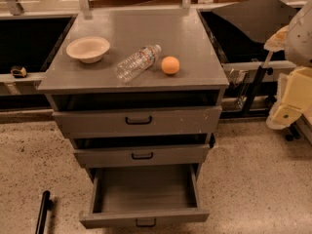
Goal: Place water bottle into bottom drawer
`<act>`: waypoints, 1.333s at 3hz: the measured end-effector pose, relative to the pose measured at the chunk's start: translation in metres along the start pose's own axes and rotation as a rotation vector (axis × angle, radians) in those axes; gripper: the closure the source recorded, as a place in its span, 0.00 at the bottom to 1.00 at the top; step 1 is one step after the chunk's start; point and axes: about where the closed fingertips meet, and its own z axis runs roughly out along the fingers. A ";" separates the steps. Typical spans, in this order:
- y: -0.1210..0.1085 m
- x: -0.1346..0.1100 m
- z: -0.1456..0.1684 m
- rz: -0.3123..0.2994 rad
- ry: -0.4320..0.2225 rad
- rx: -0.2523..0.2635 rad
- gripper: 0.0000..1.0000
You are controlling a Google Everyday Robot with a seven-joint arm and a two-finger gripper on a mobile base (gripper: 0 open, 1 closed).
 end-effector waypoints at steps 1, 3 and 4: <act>0.000 0.000 0.000 0.000 0.000 0.000 0.00; -0.014 -0.087 0.069 -0.233 -0.032 -0.007 0.00; -0.014 -0.087 0.068 -0.235 -0.033 -0.005 0.00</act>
Offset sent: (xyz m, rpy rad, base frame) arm 0.0735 0.0606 -0.0289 -0.1251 -0.0679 0.1237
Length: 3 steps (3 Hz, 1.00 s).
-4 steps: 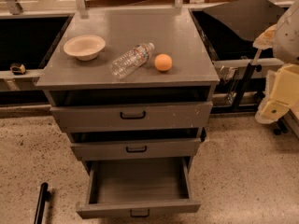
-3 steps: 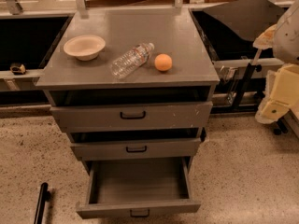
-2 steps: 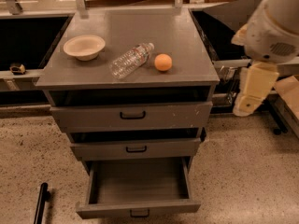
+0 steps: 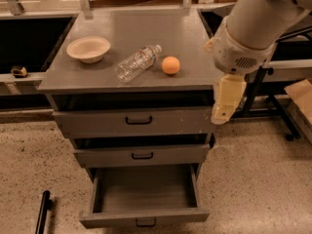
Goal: Place water bottle into bottom drawer
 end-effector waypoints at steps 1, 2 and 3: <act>-0.005 -0.015 0.003 -0.102 -0.021 -0.027 0.00; -0.040 -0.042 0.015 -0.297 -0.061 -0.021 0.00; -0.080 -0.075 0.031 -0.509 -0.104 -0.028 0.00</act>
Offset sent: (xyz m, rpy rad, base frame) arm 0.0976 0.0805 0.0112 -0.0634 -0.1004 0.6001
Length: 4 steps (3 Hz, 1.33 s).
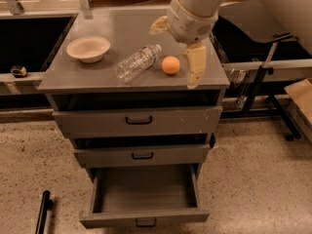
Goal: Place water bottle into bottom drawer
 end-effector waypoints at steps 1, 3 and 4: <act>-0.043 -0.016 0.030 -0.167 0.023 -0.027 0.00; -0.084 -0.046 0.102 -0.376 0.128 -0.125 0.00; -0.102 -0.048 0.134 -0.396 0.140 -0.148 0.02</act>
Offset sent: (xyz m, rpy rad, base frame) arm 0.0878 0.1194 -0.0661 -0.3251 -0.0458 0.3782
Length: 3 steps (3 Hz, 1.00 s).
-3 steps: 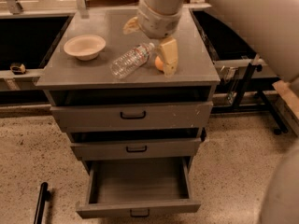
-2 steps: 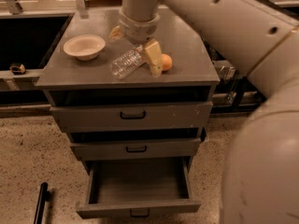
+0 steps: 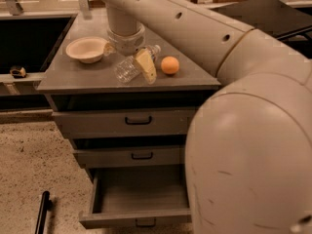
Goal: Place water bottle into bottom drawer
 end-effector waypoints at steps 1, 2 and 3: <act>-0.014 0.007 0.014 0.008 -0.005 -0.004 0.24; -0.016 0.018 0.026 0.044 -0.016 -0.023 0.47; -0.014 0.021 0.024 0.079 -0.013 -0.024 0.70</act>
Offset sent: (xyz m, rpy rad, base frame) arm 0.0407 -0.0078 -0.0246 -0.0050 0.0665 -0.0905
